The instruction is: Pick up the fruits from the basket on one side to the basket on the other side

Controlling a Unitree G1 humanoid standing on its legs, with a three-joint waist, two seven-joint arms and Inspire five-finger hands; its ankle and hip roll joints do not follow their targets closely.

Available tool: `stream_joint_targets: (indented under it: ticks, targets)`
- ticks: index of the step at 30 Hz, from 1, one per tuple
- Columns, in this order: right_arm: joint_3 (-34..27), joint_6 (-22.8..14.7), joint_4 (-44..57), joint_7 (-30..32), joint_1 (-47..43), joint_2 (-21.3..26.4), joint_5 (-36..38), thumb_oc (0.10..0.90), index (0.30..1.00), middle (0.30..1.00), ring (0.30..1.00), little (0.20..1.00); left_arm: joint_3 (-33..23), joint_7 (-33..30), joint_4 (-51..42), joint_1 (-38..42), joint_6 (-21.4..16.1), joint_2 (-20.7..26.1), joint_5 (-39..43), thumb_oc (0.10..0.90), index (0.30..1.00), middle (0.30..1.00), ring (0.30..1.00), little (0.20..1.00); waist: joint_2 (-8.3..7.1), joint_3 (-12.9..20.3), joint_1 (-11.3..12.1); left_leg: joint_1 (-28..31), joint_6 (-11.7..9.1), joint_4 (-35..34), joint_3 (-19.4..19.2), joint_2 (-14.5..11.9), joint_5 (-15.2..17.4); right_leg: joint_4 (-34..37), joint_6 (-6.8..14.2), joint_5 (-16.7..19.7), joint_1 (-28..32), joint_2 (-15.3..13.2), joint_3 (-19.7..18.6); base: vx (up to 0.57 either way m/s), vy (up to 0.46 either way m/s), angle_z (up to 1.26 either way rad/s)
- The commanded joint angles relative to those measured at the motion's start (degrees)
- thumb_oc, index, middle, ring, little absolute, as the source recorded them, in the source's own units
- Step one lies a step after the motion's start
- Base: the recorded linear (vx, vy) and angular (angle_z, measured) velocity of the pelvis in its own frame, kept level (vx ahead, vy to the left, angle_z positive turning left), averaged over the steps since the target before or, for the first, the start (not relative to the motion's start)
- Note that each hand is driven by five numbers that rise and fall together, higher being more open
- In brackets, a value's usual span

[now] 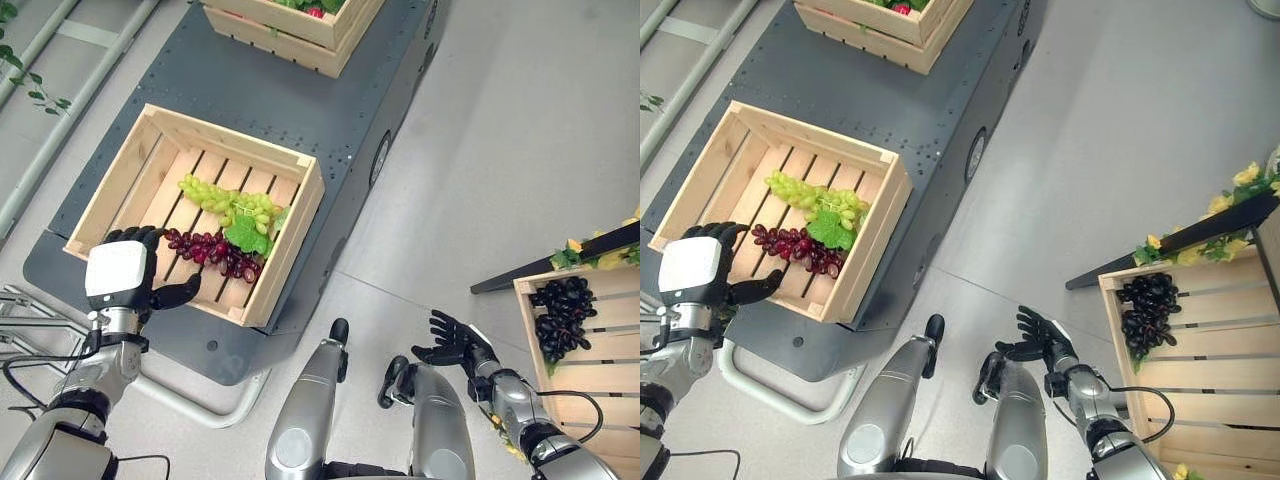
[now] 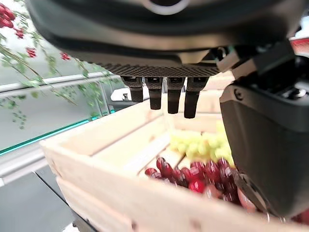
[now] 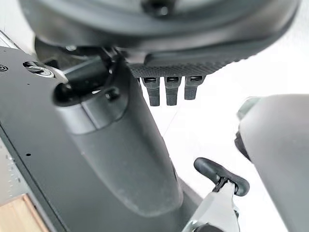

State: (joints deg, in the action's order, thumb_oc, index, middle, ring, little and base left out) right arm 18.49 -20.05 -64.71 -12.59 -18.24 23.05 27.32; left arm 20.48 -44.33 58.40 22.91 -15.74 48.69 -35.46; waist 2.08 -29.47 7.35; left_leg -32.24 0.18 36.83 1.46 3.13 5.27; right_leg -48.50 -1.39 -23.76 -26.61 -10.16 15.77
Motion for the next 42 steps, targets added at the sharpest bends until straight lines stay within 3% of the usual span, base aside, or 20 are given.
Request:
stream_joint_targets:
  ticks: [1, 8, 15, 23, 32, 40, 42]
  targets:
    - [-0.59, -1.54, 4.92, -0.33, 1.67, 3.0, -2.58, 0.8, 0.9, 0.9, 0.9, 0.9, -3.82, -2.82, -2.65, 1.11, 2.73, 9.03, -0.97, 0.8, 0.9, 0.9, 0.9, 0.9, 0.02, -0.02, -0.3, 3.5, 4.14, 6.29, -3.74, 1.72, 10.67, 1.17, -1.77, 3.7, 1.94, 1.62, -1.02, 0.0, 0.065, -0.01]
    - [0.72, -0.76, 7.05, -1.29, 1.48, 3.86, -1.56, 0.8, 0.9, 0.9, 0.9, 0.9, -2.49, -2.64, -4.49, 2.7, 4.04, 12.61, -2.44, 0.8, 0.9, 0.9, 0.9, 0.9, -0.46, -0.31, -0.14, -0.17, 4.61, 11.32, -4.02, 1.51, 12.63, -3.13, -2.18, 2.19, -1.36, 1.66, -1.56, 0.02, 0.035, -0.02]
    - [1.55, -0.28, 8.67, -1.43, 0.86, 4.15, -0.43, 0.8, 0.9, 0.9, 0.9, 0.9, 0.75, 2.17, -6.55, 6.97, 5.96, 16.38, -4.81, 0.8, 0.9, 0.9, 0.9, 0.9, -1.12, -0.32, -0.08, -3.83, 4.75, 13.14, -3.95, 1.4, 12.67, -5.37, -2.22, 2.09, -5.15, 1.93, -1.77, 0.01, 0.009, 0.01]
    - [1.37, 0.38, 9.0, -0.97, 0.24, 5.33, -0.57, 0.8, 0.9, 0.9, 0.9, 0.9, 5.99, 14.41, -9.88, 12.13, 9.86, 20.71, -8.08, 0.8, 0.9, 0.9, 0.9, 0.9, -1.86, -0.32, -0.21, -8.35, 5.08, 14.13, -4.06, 1.08, 11.73, -6.29, -2.33, 3.33, -9.66, 2.3, -1.75, -0.01, 0.022, 0.01]
    - [1.21, -1.05, 8.84, -2.55, 0.03, 5.74, 2.02, 0.8, 0.9, 0.9, 0.9, 0.9, 12.2, 20.98, -13.6, 19.36, 11.46, 24.78, -12.41, 0.8, 0.9, 0.9, 0.9, 0.9, -2.28, -0.32, -0.22, -11.21, 5.32, 14.87, -3.8, 0.85, 11.91, -6.68, -1.58, 4.22, -12.43, 2.27, -1.42, 0.01, 0.011, 0.03]
    - [1.75, -1.27, 11.42, -3.82, 0.0, 5.21, 5.09, 0.8, 0.9, 0.9, 0.9, 0.9, 15.54, 25.41, -13.93, 24.3, 15.01, 25.97, -14.81, 0.8, 0.9, 0.9, 0.9, 0.9, -3.54, -0.32, -0.29, -12.9, 5.2, 15.45, -3.34, 0.44, 11.95, -6.67, -0.97, 5.0, -13.85, 2.44, -0.85, 0.0, 0.005, 0.01]
    - [1.83, -1.09, 12.26, -3.97, 0.19, 4.86, 5.99, 0.8, 0.9, 0.9, 0.9, 0.9, 16.87, 27.78, -12.5, 26.38, 17.37, 25.89, -16.35, 0.8, 0.9, 0.9, 0.9, 0.9, -4.11, -0.32, -0.46, -13.91, 5.13, 15.74, -2.93, 0.32, 11.88, -6.96, -0.79, 5.21, -14.76, 2.51, -0.58, 0.0, 0.0, 0.0]
